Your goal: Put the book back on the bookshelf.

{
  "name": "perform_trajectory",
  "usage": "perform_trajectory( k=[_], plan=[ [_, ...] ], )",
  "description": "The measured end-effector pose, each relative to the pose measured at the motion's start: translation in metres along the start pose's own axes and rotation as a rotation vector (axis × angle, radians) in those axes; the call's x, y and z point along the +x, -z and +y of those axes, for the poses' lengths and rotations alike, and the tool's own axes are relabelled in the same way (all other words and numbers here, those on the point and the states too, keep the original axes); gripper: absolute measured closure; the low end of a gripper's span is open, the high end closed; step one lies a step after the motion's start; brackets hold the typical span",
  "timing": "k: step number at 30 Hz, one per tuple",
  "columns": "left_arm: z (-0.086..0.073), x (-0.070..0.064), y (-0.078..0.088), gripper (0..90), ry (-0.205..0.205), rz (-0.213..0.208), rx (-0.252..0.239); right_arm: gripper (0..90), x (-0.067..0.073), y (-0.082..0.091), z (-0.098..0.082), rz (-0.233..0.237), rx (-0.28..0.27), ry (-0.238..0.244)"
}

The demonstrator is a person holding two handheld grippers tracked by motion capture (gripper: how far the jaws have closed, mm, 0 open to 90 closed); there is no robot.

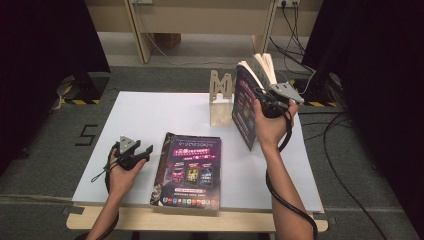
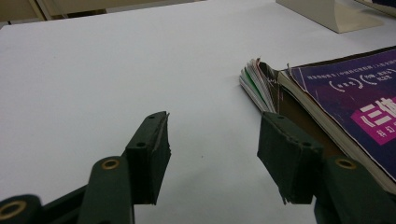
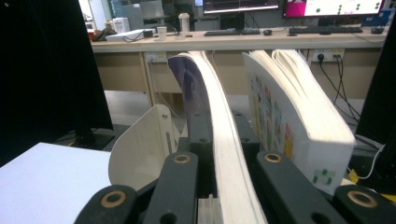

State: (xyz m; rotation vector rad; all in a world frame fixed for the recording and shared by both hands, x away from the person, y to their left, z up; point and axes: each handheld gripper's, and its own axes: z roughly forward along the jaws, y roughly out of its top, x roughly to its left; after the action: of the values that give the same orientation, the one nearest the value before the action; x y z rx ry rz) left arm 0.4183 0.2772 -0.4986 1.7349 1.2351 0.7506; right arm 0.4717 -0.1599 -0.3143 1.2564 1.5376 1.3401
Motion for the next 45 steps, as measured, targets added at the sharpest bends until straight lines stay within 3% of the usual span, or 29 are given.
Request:
perform_trajectory(
  k=[45],
  plan=[
    [0.000, 0.001, 0.000, 42.3, 0.007, -0.005, -0.006, 83.4, 0.009, -0.033, 0.014, -0.084, -0.090, -0.034]
  ],
)
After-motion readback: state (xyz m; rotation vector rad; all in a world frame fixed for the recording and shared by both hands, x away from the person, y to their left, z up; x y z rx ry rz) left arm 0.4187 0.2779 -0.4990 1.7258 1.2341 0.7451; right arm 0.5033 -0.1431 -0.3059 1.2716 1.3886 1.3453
